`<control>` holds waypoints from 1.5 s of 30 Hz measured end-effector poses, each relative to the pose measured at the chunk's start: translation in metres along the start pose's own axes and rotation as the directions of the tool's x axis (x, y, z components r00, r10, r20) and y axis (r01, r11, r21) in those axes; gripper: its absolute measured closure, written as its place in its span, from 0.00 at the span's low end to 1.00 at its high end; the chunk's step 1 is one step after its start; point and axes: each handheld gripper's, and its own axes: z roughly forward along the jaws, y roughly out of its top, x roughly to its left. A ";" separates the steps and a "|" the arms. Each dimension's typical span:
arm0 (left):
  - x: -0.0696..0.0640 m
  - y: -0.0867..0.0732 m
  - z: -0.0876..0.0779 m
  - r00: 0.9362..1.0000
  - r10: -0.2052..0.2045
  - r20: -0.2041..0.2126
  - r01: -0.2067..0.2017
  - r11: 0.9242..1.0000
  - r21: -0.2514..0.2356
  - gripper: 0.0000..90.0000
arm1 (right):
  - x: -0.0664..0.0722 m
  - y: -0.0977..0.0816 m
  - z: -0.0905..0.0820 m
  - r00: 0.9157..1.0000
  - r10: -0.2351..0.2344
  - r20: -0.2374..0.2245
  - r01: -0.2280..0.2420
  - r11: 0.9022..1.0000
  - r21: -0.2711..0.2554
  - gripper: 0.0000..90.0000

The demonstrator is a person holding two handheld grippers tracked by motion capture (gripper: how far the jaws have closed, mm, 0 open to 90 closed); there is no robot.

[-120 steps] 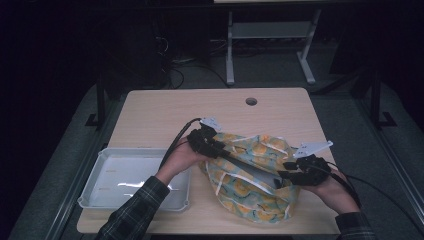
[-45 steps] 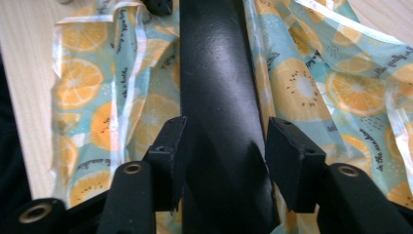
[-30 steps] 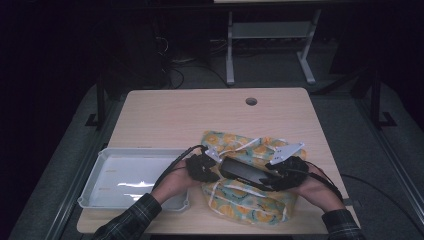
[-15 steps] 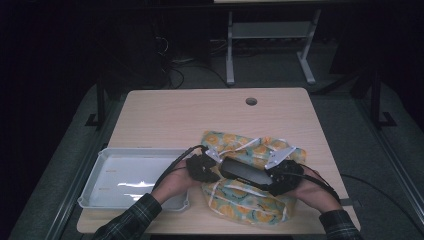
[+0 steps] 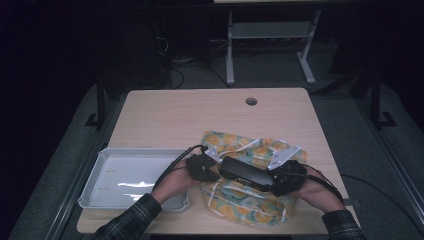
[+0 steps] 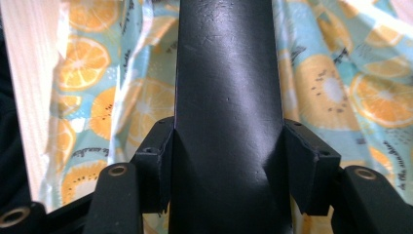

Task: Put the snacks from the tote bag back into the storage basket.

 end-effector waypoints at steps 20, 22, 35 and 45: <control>-0.001 0.000 -0.004 1.000 -0.012 0.025 0.013 1.000 -0.023 1.00 | -0.006 0.012 -0.046 0.999 0.039 0.010 -0.037 0.988 -0.152 0.47; 0.000 0.000 -0.008 0.999 -0.017 0.028 0.018 0.999 -0.041 0.97 | -0.008 0.015 -0.050 0.999 0.049 0.009 -0.047 0.986 -0.157 0.47; 0.001 -0.010 -0.062 0.995 0.008 0.103 0.009 0.986 -0.165 0.59 | -0.020 0.026 -0.066 0.999 0.033 0.004 -0.032 0.985 -0.172 0.47; 0.009 -0.038 -0.109 0.996 0.032 0.077 -0.018 0.984 -0.178 0.43 | -0.019 0.045 -0.058 0.999 -0.034 -0.041 0.028 0.989 -0.147 0.47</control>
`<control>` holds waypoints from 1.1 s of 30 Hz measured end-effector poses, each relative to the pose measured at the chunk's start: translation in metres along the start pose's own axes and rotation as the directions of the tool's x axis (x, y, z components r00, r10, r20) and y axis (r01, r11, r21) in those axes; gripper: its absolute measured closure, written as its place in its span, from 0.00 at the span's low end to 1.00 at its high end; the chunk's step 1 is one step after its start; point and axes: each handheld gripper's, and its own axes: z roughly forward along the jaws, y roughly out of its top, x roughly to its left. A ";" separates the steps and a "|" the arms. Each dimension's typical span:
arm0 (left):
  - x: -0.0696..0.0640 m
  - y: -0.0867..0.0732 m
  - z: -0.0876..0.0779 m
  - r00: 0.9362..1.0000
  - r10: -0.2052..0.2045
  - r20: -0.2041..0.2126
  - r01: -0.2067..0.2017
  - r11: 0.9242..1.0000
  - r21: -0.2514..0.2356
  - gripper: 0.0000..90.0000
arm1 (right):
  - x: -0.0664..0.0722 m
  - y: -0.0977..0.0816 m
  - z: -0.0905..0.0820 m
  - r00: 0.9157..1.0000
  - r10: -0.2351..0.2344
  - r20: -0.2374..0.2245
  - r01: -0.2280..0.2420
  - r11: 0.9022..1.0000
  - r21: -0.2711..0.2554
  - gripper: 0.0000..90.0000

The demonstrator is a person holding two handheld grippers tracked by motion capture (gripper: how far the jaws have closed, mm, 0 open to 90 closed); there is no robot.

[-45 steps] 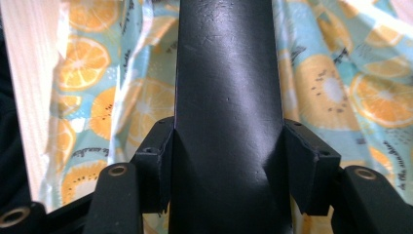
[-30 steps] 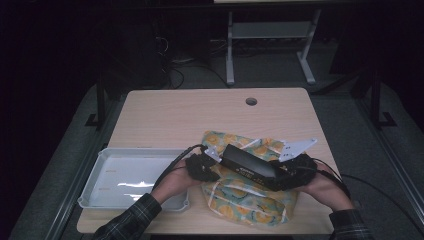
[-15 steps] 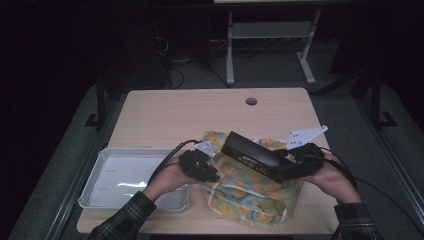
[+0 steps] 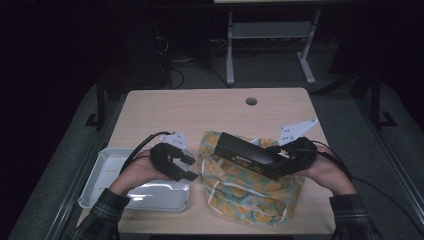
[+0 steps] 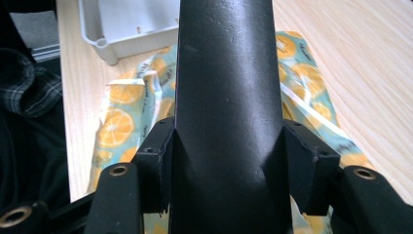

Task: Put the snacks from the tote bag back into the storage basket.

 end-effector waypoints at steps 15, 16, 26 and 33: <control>-0.002 -0.044 -0.048 0.997 0.020 -0.076 -0.021 1.000 -0.011 0.26 | 0.005 0.041 0.049 0.985 -0.129 -0.115 0.134 0.990 0.037 0.47; -0.001 -0.046 -0.051 0.996 0.025 -0.082 -0.026 1.000 -0.010 0.24 | 0.007 0.044 0.053 0.983 -0.138 -0.120 0.144 0.989 0.041 0.47; -0.002 -0.055 -0.083 0.989 0.042 -0.145 -0.048 0.998 -0.040 0.17 | 0.021 0.082 0.085 0.958 -0.212 -0.192 0.223 0.974 0.037 0.47; -0.004 -0.055 -0.091 0.985 0.060 -0.164 -0.067 0.997 -0.036 0.17 | 0.035 0.104 0.106 0.938 -0.257 -0.232 0.271 0.962 0.032 0.47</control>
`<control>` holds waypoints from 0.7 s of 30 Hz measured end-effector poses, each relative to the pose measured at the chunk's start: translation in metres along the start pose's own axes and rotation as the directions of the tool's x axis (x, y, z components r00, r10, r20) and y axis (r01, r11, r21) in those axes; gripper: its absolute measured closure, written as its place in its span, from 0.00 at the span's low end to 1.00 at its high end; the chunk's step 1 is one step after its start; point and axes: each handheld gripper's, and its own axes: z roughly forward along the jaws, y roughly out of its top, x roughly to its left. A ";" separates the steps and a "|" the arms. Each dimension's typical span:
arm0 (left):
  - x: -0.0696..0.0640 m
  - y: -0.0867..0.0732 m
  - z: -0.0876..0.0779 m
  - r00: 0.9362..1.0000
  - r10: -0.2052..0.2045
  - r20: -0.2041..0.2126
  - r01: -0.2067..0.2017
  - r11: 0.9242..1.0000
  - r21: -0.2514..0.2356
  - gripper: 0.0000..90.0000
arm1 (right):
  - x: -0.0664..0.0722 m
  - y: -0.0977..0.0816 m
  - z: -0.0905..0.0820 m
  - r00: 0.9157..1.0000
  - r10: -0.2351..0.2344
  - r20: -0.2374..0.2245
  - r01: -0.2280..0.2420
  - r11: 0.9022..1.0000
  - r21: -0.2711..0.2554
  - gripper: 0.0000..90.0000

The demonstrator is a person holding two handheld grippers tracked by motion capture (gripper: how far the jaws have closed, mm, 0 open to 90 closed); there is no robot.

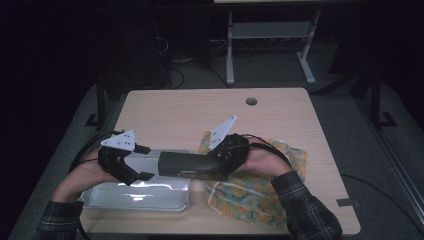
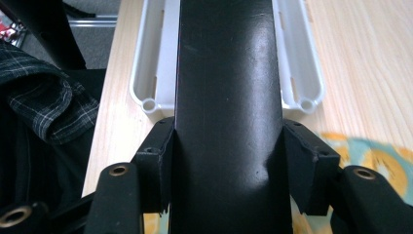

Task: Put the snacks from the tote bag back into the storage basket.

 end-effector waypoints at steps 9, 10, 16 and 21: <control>-0.005 0.008 0.001 0.999 0.055 -0.002 -0.055 0.998 0.018 0.18 | 0.004 0.030 0.025 0.998 -0.053 -0.023 0.054 0.998 0.037 0.47; -0.005 0.009 0.003 0.998 0.062 -0.002 -0.062 0.998 0.023 0.18 | 0.005 0.033 0.027 0.998 -0.062 -0.022 0.063 0.997 0.046 0.47; -0.011 0.015 0.014 0.994 0.105 0.018 -0.106 0.992 0.061 0.18 | 0.008 0.048 0.039 0.996 -0.084 -0.028 0.085 0.995 0.060 0.47; -0.014 0.020 0.023 0.991 0.125 0.037 -0.128 0.987 0.097 0.22 | 0.008 0.054 0.045 0.996 -0.089 -0.027 0.090 0.994 0.064 0.47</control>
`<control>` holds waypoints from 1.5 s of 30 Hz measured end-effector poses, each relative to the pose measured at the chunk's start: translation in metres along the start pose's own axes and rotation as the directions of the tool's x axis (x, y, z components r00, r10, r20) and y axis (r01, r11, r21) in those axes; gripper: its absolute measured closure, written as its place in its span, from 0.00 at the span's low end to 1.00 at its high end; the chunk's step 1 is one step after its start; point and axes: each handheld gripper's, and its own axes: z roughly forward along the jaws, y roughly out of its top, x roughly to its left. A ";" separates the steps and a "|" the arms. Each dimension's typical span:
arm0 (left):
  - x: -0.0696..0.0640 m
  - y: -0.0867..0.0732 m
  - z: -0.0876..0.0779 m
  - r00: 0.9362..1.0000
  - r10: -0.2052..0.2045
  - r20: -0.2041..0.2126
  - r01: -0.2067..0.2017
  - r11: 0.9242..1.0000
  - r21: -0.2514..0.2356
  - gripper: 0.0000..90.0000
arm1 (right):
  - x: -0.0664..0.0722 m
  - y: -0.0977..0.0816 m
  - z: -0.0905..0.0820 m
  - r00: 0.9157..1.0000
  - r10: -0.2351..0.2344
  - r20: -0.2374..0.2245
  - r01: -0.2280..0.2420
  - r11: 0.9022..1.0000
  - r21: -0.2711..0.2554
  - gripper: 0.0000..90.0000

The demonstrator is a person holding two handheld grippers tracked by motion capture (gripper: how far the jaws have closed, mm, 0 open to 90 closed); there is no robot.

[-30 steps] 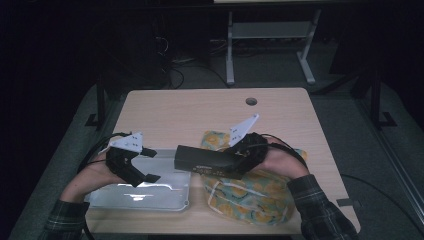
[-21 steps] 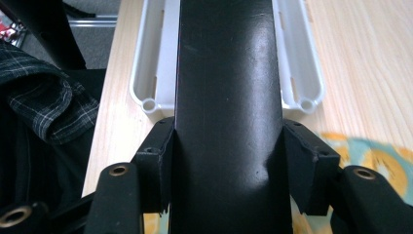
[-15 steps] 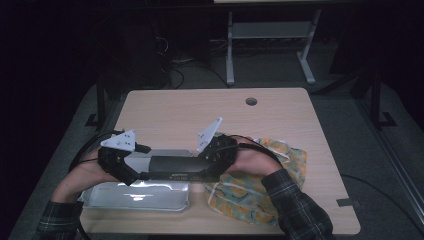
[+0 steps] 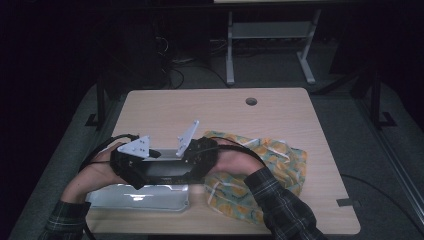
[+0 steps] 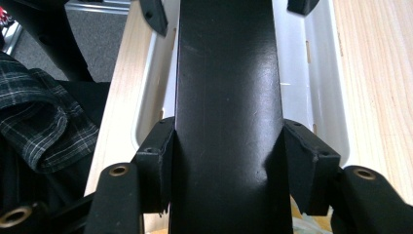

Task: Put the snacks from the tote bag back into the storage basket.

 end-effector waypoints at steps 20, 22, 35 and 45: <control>0.001 -0.002 0.017 0.997 0.053 0.062 -0.058 0.995 0.080 0.46 | 0.004 0.011 0.011 1.000 -0.024 -0.006 0.024 0.999 0.025 0.47; 0.001 -0.002 0.016 0.996 0.049 0.075 -0.054 0.996 0.069 0.47 | 0.004 0.010 0.010 1.000 -0.026 -0.007 0.026 1.000 0.014 0.46; 0.009 -0.013 0.011 0.998 0.035 0.059 -0.041 0.994 0.101 0.47 | 0.002 -0.022 -0.018 0.996 0.074 0.041 -0.071 0.995 -0.071 0.18; 0.028 -0.032 -0.003 0.998 0.027 0.054 -0.032 0.994 0.100 0.47 | 0.009 -0.080 -0.052 0.976 0.174 0.135 -0.156 0.979 -0.131 0.17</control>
